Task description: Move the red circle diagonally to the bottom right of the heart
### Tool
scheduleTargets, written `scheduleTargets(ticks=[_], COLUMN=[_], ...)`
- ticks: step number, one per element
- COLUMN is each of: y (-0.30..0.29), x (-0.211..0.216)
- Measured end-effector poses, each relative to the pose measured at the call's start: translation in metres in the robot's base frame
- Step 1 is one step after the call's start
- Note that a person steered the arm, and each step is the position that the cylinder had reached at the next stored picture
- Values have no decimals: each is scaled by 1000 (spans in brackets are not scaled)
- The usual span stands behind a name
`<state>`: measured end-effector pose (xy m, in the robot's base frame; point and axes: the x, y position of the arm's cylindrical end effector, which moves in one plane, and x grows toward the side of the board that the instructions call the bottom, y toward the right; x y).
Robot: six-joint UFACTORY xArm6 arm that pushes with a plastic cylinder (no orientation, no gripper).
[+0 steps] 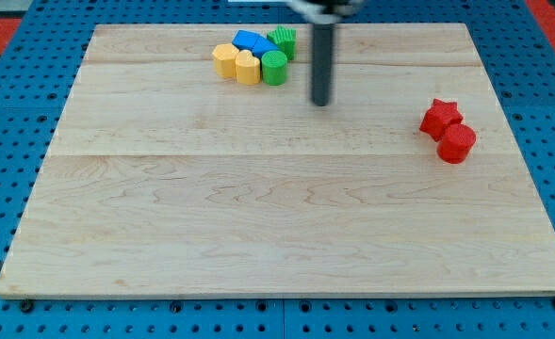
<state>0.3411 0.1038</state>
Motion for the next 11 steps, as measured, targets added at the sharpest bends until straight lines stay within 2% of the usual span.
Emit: scheduleTargets(ticks=[1, 2, 3, 4, 5, 7, 8, 9, 10, 11], y=[130, 166, 115, -7, -52, -37, 16, 79, 43, -37], x=[-22, 53, 100, 50, 27, 111, 122, 111, 177, 182])
